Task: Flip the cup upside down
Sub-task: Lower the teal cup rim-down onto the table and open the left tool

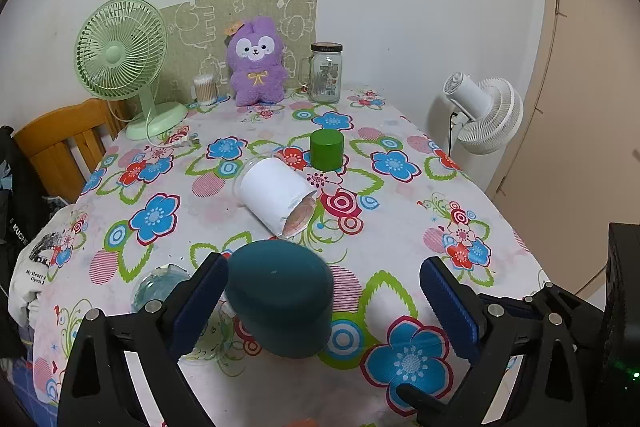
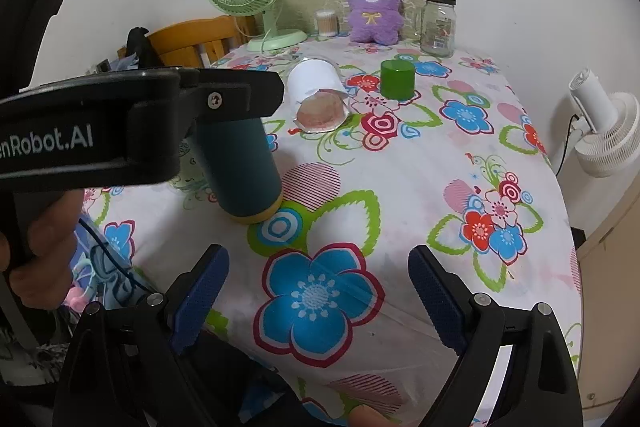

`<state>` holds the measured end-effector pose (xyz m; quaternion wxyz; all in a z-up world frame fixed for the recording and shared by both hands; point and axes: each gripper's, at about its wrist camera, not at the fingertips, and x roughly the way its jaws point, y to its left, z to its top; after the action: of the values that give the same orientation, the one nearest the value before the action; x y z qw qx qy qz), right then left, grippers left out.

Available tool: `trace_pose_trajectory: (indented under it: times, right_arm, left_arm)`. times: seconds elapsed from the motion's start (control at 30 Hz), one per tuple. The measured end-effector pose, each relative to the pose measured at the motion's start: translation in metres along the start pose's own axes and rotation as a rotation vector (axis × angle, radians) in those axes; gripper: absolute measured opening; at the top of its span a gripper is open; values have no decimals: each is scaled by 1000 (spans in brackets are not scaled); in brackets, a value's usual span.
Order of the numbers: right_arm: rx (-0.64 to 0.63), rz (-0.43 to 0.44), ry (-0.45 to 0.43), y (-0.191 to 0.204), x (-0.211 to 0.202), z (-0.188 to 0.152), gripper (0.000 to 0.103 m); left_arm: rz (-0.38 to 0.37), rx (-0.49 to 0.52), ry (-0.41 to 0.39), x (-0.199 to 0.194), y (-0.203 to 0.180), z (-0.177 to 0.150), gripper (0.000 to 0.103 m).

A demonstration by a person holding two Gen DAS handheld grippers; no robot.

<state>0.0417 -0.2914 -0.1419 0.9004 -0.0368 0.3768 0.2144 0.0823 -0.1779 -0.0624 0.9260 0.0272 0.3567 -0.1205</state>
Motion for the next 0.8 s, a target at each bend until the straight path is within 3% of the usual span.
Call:
trace_pose_trajectory:
  times: [0.8]
  right_arm:
    - [-14, -34, -27, 15, -7, 16, 93]
  left_arm:
    - [-15, -40, -55, -24, 23, 1, 98]
